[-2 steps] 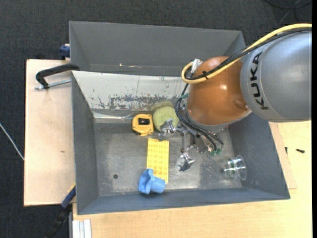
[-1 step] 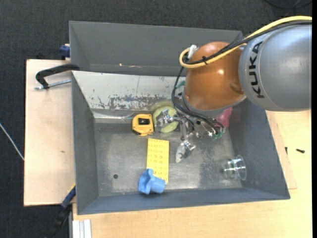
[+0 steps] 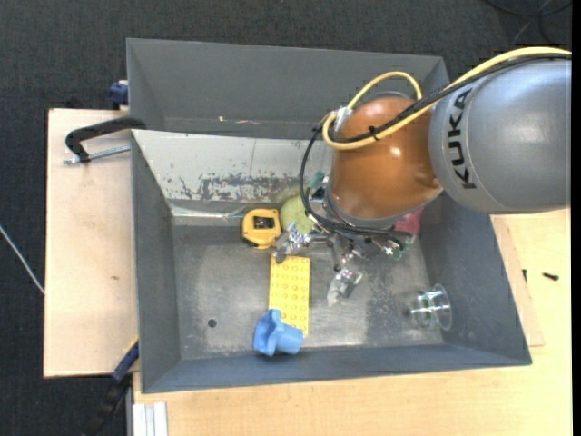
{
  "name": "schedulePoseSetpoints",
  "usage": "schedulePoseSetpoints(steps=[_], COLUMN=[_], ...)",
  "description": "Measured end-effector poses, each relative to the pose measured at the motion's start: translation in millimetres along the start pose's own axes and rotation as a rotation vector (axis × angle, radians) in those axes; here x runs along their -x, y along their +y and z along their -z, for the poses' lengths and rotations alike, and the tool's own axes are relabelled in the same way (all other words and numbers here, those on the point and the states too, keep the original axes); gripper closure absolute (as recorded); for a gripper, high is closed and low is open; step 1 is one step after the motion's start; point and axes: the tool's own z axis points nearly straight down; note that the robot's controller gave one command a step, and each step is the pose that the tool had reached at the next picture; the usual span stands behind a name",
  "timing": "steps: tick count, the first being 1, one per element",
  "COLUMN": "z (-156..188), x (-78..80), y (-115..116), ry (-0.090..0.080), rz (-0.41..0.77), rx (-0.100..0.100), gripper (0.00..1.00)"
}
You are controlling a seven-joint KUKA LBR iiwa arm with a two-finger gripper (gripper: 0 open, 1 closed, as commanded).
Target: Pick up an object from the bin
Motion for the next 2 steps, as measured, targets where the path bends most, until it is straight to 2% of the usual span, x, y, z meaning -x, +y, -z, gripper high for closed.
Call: schedulePoseSetpoints(steps=[1, 2], z=[-26, -44], x=[2.1, 16.6], y=[-8, 6], ry=[-0.003, 0.001], rz=[0.448, 0.623], rx=[-0.001, -0.007], gripper=[0.0, 1.0])
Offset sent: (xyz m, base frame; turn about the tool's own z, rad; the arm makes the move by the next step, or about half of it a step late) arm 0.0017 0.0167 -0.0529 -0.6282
